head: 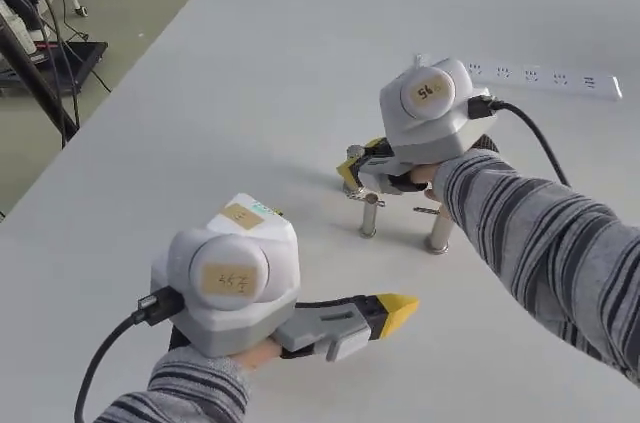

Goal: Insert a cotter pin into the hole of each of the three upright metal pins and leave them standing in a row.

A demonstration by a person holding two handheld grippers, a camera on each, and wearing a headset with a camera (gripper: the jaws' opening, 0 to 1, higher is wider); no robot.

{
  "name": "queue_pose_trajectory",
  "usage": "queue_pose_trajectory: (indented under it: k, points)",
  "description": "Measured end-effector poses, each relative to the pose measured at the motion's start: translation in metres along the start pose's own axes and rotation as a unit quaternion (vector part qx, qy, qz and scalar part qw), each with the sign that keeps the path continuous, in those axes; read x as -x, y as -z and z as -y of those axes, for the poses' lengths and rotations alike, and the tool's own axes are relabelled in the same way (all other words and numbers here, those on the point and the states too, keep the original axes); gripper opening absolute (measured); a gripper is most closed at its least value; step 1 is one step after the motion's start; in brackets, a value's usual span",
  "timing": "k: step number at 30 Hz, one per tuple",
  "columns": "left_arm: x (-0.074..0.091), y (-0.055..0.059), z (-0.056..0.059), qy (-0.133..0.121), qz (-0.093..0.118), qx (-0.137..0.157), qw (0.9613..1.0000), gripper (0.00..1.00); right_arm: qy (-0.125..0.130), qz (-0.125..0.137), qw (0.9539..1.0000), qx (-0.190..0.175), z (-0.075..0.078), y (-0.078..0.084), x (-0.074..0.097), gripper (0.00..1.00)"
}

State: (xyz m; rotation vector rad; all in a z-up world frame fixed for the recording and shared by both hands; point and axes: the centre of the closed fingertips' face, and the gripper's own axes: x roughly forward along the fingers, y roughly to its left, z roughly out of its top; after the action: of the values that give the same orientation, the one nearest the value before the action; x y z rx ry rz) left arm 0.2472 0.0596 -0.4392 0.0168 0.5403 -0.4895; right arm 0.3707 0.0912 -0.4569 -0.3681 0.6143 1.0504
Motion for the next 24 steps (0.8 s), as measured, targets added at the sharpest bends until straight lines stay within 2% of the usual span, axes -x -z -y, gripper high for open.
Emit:
queue_pose_trajectory:
  k: [4, 9, 16, 20, 24]
  points:
    - [0.000, 0.003, 0.002, 0.004, -0.006, -0.004, 1.0000, 0.99, -0.003, -0.001, 1.0000, 0.009, -0.002, 0.000, 0.001, 0.08]
    - [0.000, 0.002, 0.005, 0.011, -0.006, -0.009, 0.9999, 0.99, 0.002, -0.006, 0.9999, 0.014, 0.003, 0.000, 0.005, 0.08]
    - [0.000, 0.001, 0.008, 0.018, -0.006, -0.013, 0.9997, 0.99, 0.012, -0.003, 0.9999, 0.009, 0.021, 0.000, 0.016, 0.08]
    - [0.001, -0.004, 0.012, 0.023, 0.006, -0.009, 0.9997, 0.99, 0.020, -0.010, 0.9997, 0.010, 0.032, 0.004, 0.028, 0.08]
    - [0.001, -0.003, 0.012, 0.021, -0.001, -0.013, 0.9997, 0.99, 0.032, -0.021, 0.9992, 0.010, 0.048, 0.014, 0.038, 0.08]
